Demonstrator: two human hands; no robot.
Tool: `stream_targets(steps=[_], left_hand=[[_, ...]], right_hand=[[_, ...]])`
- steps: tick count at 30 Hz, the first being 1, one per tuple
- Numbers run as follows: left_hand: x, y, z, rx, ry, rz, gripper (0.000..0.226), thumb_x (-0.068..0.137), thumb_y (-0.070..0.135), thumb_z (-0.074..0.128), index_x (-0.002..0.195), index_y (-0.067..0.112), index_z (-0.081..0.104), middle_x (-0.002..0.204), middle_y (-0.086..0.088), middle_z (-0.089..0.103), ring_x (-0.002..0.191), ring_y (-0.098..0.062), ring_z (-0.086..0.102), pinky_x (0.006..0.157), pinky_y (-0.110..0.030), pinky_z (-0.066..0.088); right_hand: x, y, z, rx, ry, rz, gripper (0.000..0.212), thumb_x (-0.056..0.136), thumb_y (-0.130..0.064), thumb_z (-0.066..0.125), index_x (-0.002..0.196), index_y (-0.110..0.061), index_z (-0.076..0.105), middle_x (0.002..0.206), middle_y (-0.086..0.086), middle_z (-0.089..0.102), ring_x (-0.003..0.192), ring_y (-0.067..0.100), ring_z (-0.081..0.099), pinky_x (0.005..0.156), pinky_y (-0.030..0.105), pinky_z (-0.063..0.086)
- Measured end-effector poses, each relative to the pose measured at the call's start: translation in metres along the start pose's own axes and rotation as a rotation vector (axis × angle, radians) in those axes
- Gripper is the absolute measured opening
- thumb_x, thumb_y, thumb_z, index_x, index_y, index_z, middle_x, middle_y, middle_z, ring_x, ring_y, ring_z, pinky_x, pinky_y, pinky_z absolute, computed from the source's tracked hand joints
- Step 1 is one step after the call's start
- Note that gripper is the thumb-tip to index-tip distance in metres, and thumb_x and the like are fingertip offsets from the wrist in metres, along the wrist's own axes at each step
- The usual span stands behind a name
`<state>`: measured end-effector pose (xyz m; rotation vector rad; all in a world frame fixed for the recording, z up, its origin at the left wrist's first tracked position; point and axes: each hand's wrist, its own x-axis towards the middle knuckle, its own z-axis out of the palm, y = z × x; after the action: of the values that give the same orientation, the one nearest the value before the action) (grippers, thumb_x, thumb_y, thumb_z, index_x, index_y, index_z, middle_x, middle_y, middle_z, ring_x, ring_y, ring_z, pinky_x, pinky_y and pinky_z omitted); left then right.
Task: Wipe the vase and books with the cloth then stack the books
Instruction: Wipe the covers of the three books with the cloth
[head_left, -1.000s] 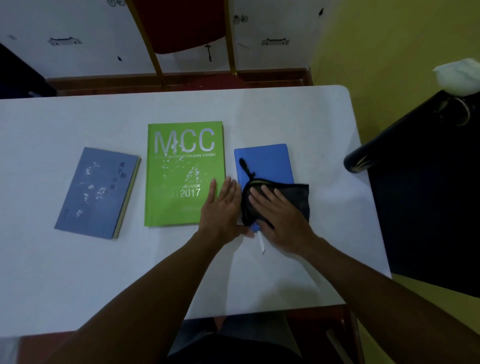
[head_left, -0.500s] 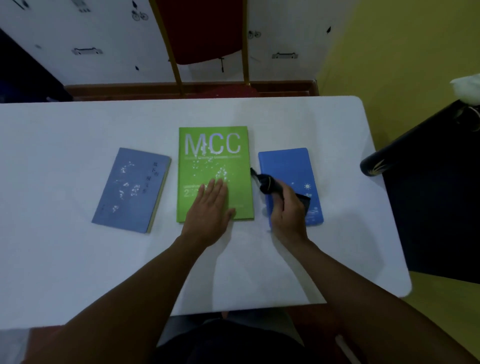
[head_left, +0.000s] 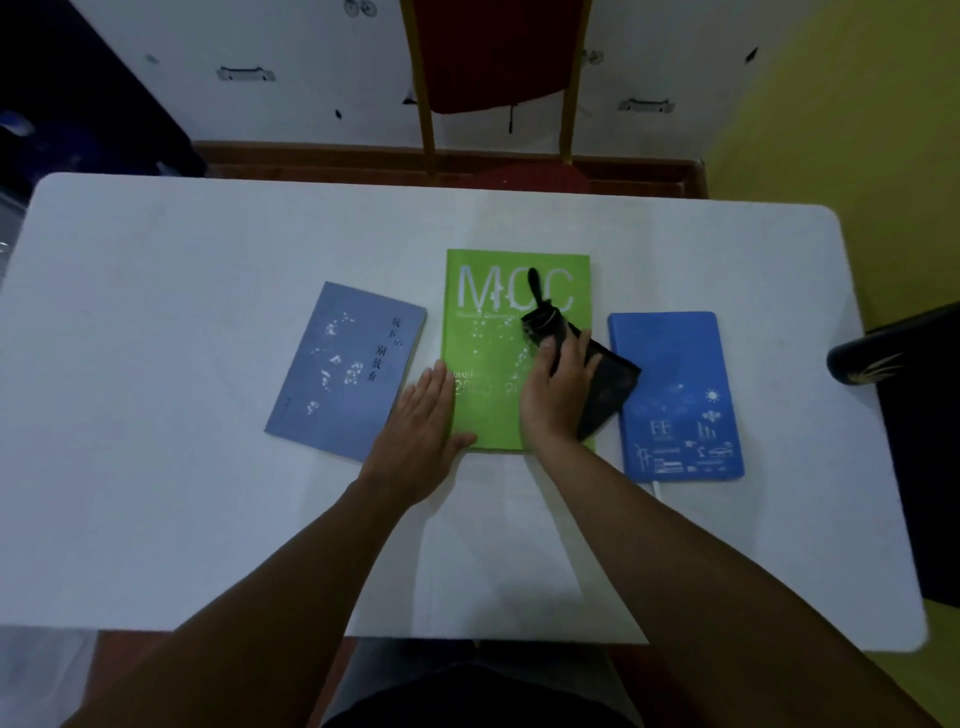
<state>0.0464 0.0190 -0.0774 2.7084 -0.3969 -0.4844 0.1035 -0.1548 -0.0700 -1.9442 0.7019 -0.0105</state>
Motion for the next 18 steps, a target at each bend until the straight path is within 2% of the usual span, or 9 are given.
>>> stream_targets(steps=[4, 7, 9, 12, 15, 18], left_hand=[[0.002, -0.004, 0.001, -0.041, 0.004, 0.011, 0.090, 0.095, 0.060, 0.036, 0.159, 0.001, 0.012, 0.168, -0.016, 0.004, 0.156, -0.029, 0.004, 0.125, -0.038, 0.005], [0.001, -0.007, 0.004, -0.087, 0.010, 0.002, 0.093, 0.094, 0.059, 0.044, 0.160, 0.004, 0.009, 0.168, -0.011, 0.000, 0.156, -0.025, 0.002, 0.125, -0.037, 0.007], [0.001, -0.007, 0.005, -0.107, 0.019, -0.003, 0.095, 0.093, 0.059, 0.046, 0.160, 0.004, 0.009, 0.168, -0.008, -0.002, 0.156, -0.024, 0.003, 0.124, -0.035, 0.008], [0.002, -0.008, 0.005, -0.141, 0.021, -0.019, 0.097, 0.091, 0.060, 0.048, 0.160, 0.004, 0.010, 0.169, -0.011, 0.003, 0.157, -0.024, 0.006, 0.125, -0.038, 0.012], [0.003, -0.008, 0.003, -0.158, 0.026, -0.011, 0.099, 0.090, 0.056, 0.058, 0.160, 0.003, 0.013, 0.169, -0.013, 0.007, 0.157, -0.027, 0.009, 0.126, -0.043, 0.018], [0.004, -0.007, 0.001, -0.152, 0.018, -0.009, 0.100, 0.089, 0.051, 0.067, 0.160, 0.003, 0.015, 0.169, -0.012, 0.008, 0.157, -0.027, 0.009, 0.126, -0.041, 0.014]], right_hand=[[0.026, -0.021, 0.017, -0.049, -0.051, -0.001, 0.049, 0.112, -0.035, 0.033, 0.159, -0.024, 0.033, 0.173, 0.006, 0.008, 0.159, 0.033, -0.003, 0.128, 0.049, 0.009], [0.040, -0.035, 0.028, -0.103, -0.162, -0.046, 0.053, 0.110, -0.043, 0.032, 0.161, -0.030, 0.027, 0.173, 0.003, 0.003, 0.159, 0.033, -0.008, 0.129, 0.053, 0.005], [0.041, -0.036, 0.031, -0.180, -0.299, -0.189, 0.051, 0.109, -0.047, 0.035, 0.158, -0.034, 0.033, 0.172, 0.000, 0.009, 0.159, 0.029, -0.007, 0.128, 0.052, -0.001], [0.033, -0.019, 0.024, -0.412, -0.489, -0.557, 0.051, 0.104, -0.056, 0.034, 0.146, -0.035, 0.053, 0.169, -0.004, 0.025, 0.160, 0.021, 0.004, 0.129, 0.049, -0.004], [0.029, 0.012, 0.008, -0.505, -0.511, -0.737, 0.047, 0.103, -0.050, 0.045, 0.142, -0.029, 0.059, 0.166, 0.000, 0.033, 0.159, 0.023, 0.016, 0.130, 0.051, 0.006], [0.043, 0.027, -0.012, -0.567, -0.463, -0.825, 0.043, 0.101, -0.041, 0.057, 0.143, -0.028, 0.059, 0.167, 0.002, 0.031, 0.158, 0.026, 0.018, 0.129, 0.053, 0.012]])
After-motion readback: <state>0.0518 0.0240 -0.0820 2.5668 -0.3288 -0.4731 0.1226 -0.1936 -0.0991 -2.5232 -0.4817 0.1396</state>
